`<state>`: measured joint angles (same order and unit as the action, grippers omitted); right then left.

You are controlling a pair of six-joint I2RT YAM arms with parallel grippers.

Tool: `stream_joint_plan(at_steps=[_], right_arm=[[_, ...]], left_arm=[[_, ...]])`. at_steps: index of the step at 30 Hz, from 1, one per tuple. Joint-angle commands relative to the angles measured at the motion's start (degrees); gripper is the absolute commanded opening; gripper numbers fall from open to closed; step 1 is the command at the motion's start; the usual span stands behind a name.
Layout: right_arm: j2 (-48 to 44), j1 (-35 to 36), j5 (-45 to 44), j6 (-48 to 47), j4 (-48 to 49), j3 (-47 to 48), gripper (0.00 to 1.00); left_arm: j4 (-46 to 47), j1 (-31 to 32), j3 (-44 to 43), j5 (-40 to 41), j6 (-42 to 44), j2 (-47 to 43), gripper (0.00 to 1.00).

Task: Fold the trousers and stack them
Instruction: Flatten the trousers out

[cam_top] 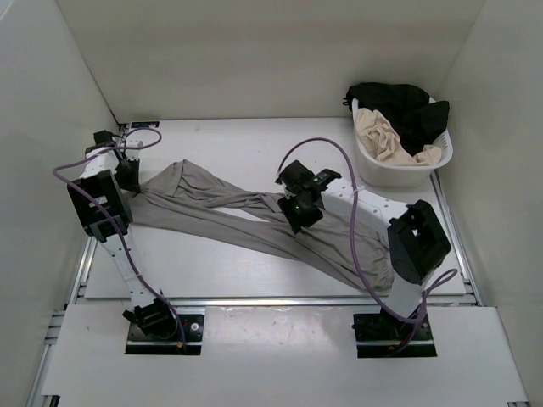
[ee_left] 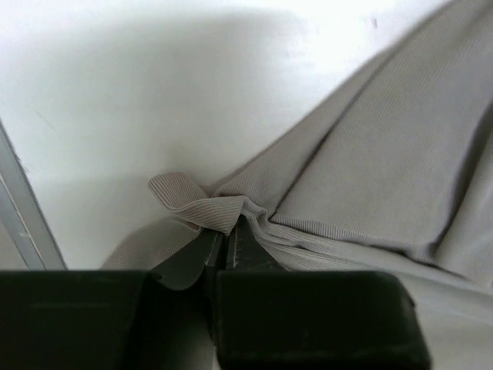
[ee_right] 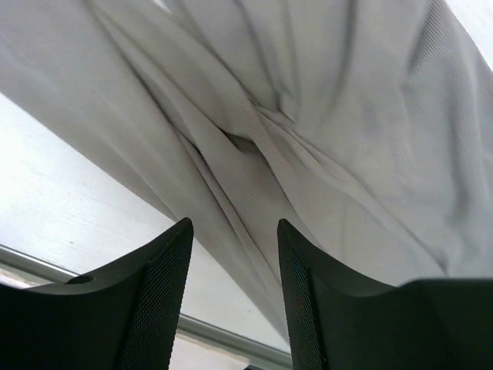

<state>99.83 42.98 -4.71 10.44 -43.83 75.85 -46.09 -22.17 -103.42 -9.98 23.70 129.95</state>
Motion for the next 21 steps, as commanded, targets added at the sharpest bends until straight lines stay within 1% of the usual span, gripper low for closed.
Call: stream_joint_plan(at_steps=[1, 6, 7, 9, 11, 12, 14, 15, 16, 19, 21], right_arm=[[2.6, 1.3, 1.6, -6.1, -2.9, 2.7, 0.53], [5.0, 3.4, 3.0, -8.1, 0.4, 2.7, 0.52], [6.5, 5.0, 2.5, -8.1, 1.5, 2.7, 0.52], [9.1, 5.5, -3.1, -6.3, 1.5, 5.9, 0.50], [13.5, 6.1, -3.1, -5.0, -0.1, 8.8, 0.46], [14.6, 6.1, -3.8, -3.2, -0.6, 10.7, 0.44], [16.0, 6.1, -3.8, -2.7, -0.1, 11.3, 0.44], [16.0, 6.1, -3.8, -2.1, -0.1, 11.3, 0.44], [16.0, 6.1, -3.2, -2.1, 0.8, 11.3, 0.47], [16.0, 6.6, -2.4, -2.1, 1.3, 10.0, 0.47], [16.0, 6.6, -1.6, -2.1, 1.8, 8.8, 0.34]], left_arm=[[-1.4, -0.2, 4.3, 0.6, 0.7, -6.3, 0.14], [0.5, -0.2, 8.8, -1.5, -0.8, -15.9, 0.14], [1.0, -0.2, 10.8, -1.5, -0.9, -17.4, 0.14], [1.5, -0.2, 13.0, -2.2, -0.2, -22.2, 0.14], [1.5, -0.2, 16.3, -1.5, -0.2, -25.7, 0.14], [1.5, -0.2, 17.3, -0.8, 0.3, -26.6, 0.14], [1.5, -0.2, 20.3, 0.0, 0.3, -28.6, 0.14], [1.5, -0.2, 21.2, 0.0, 0.3, -29.2, 0.14], [1.5, -0.2, 22.0, 0.7, 0.3, -29.7, 0.14], [1.5, -0.2, 24.6, 1.3, 0.8, -31.2, 0.14], [1.5, -0.8, 25.3, 1.3, 0.8, -31.8, 0.14]])
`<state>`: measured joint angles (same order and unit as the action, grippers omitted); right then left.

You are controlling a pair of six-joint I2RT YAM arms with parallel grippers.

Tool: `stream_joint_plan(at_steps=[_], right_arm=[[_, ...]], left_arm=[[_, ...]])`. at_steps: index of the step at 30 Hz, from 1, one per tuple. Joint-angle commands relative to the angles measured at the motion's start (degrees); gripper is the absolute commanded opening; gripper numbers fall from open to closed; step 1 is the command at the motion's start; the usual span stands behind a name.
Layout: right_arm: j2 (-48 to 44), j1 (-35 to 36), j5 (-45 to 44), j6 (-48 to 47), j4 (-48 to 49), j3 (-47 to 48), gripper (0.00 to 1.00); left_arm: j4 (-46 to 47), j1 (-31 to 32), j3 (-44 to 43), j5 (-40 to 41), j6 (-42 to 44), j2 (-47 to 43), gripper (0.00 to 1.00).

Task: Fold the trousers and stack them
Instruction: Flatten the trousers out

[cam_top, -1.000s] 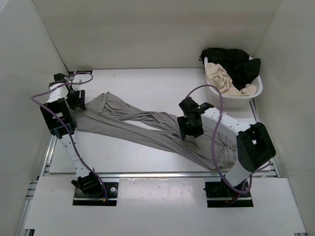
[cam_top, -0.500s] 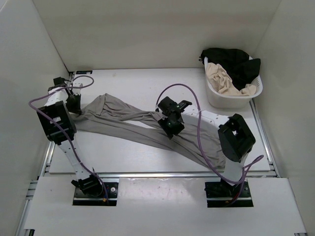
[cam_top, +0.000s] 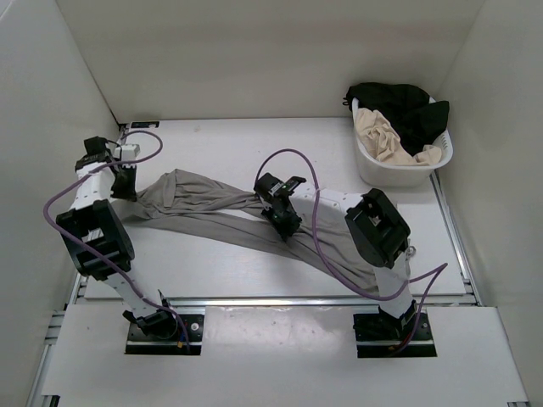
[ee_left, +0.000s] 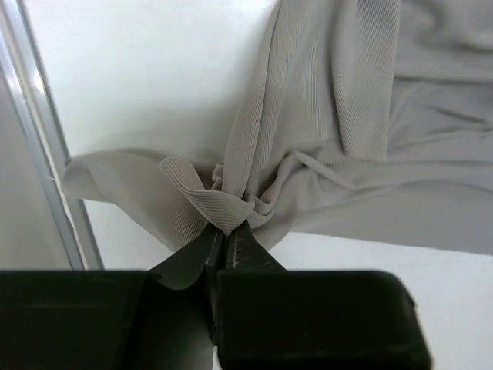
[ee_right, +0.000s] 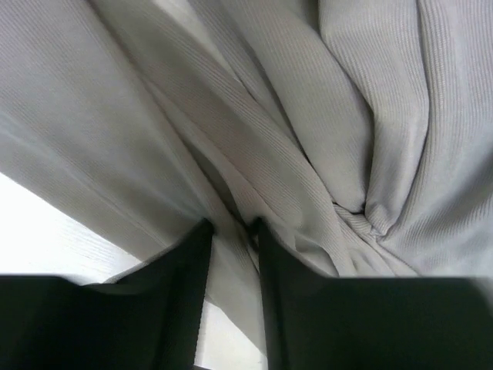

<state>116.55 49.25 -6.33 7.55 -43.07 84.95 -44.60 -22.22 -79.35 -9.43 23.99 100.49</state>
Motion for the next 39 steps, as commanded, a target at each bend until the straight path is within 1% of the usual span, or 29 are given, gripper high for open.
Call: stream_joint_plan(at_steps=[1, 2, 3, 5, 7, 8, 11, 12, 13, 14, 15, 16, 18, 20, 24, 25, 26, 27, 28, 29, 30, 31, 33, 34, 35, 37, 38, 39], right_arm=[[-0.7, 0.9, -1.3, 1.4, 1.1, -0.3, 0.25], [-1.4, 0.9, -2.4, 2.1, 1.1, -1.1, 0.10], [-2.9, 1.5, -3.2, 2.1, 1.1, -2.1, 0.06], [-5.5, 2.2, -4.6, 2.6, 1.1, -3.2, 0.06], [-6.8, 2.8, -4.6, 4.0, 1.1, -3.8, 0.10], [-6.8, 3.3, -4.6, 4.0, 0.5, -3.8, 0.15], [-7.5, 3.8, -3.3, 6.0, 0.5, -4.4, 0.25], [-7.5, 4.4, -3.3, 6.0, 0.5, -4.4, 0.25], [-7.5, 4.4, -3.9, 6.0, 0.5, -4.4, 0.24], [-7.5, 5.0, -5.1, 6.6, 0.5, -4.4, 0.19], [-7.5, 5.8, -7.1, 7.1, 0.5, -4.4, 0.07], [-7.5, 5.8, -7.6, 7.1, 0.5, -4.4, 0.02], [-7.5, 7.2, -8.8, 9.1, 0.0, -4.4, 0.00], [-9.4, 9.6, -12.6, 10.4, 0.0, -5.7, 0.00], [-12.7, 15.1, -16.6, 14.0, -0.5, -9.5, 0.00], [-14.1, 17.5, -17.1, 15.5, 0.2, -10.8, 0.00], [-14.8, 18.8, -17.1, 16.0, 1.0, -12.2, 0.00], [-15.6, 20.3, -18.0, 16.7, 1.0, -15.1, 0.00], [-17.0, 23.6, -19.2, 17.6, 1.0, -16.5, 0.00], [-17.8, 25.2, -21.5, 18.3, 1.5, -17.8, 0.00], [-18.5, 26.6, -21.5, 19.7, 1.5, -19.2, 0.00], [-19.7, 28.9, -21.5, 20.2, 2.1, -22.1, 0.00], [-20.2, 31.4, -20.1, 22.3, 2.8, -24.7, 0.00], [-20.2, 31.4, -18.9, 22.3, 3.9, -26.4, 0.00], [-19.4, 32.2, -17.9, 22.9, 3.9, -26.4, 0.04], [-17.8, 32.2, -17.3, 23.5, 3.7, -25.5, 0.21], [-17.8, 32.2, -18.1, 23.5, 1.6, -22.3, 0.30], [-17.2, 32.2, -18.7, 23.5, 0.4, -20.2, 0.37]], left_arm=[[0.6, -0.7, 1.2, 0.7, 0.5, -2.3, 0.16], [0.6, -0.7, 1.2, 0.7, 0.5, -2.3, 0.20], [0.6, -0.7, 1.2, 0.7, -0.1, -1.2, 0.24], [0.6, -0.7, -1.3, 0.2, -0.7, 0.2, 0.27], [0.6, -0.7, -1.9, 0.2, -1.3, 2.1, 0.29], [0.6, -0.7, -2.6, 0.2, -1.8, 2.1, 0.29], [0.6, -0.7, -2.0, 1.3, -1.8, 3.5, 0.24], [0.6, -0.7, -1.4, 1.3, -1.8, 3.5, 0.16], [0.6, -0.7, -1.4, 2.0, -1.8, 4.1, 0.14], [0.6, -0.7, -1.4, 2.0, -1.3, 4.1, 0.14], [0.6, -0.7, -0.9, 2.0, -1.3, 4.1, 0.14], [0.6, -0.7, -0.9, 2.0, -1.3, 3.4, 0.14], [0.6, -0.7, 0.4, 1.3, -1.3, 2.3, 0.14], [0.0, -0.7, 1.3, 0.6, -1.3, 0.1, 0.14], [0.0, -0.7, 6.3, 2.7, 0.7, -4.9, 0.14], [0.0, -0.7, 8.4, 2.7, 0.7, -5.7, 0.16], [0.0, -0.7, 9.3, 2.7, 1.2, -7.2, 0.29], [0.0, -1.2, 9.9, 2.7, 1.2, -7.8, 0.36], [0.0, -1.2, 10.4, 2.7, 1.2, -8.4, 0.45], [0.0, -1.9, 10.4, 2.0, 0.6, -8.9, 0.54], [0.0, -2.0, 10.4, 2.0, 0.6, -8.9, 0.60], [0.0, -2.6, 10.4, 0.5, 0.6, -8.9, 0.66], [0.6, -2.7, 9.8, -0.1, 0.6, -7.4, 0.69], [0.6, -2.7, 9.2, -0.9, 0.6, -6.5, 0.70], [0.6, -2.7, 9.2, -0.9, 1.2, -5.4, 0.71], [1.1, -2.7, 8.3, -1.6, 1.2, -1.4, 0.73], [1.1, -2.7, 7.4, -1.6, 1.8, 0.0, 0.74], [1.1, -2.7, 6.4, -1.6, 1.8, 2.5, 0.74]])
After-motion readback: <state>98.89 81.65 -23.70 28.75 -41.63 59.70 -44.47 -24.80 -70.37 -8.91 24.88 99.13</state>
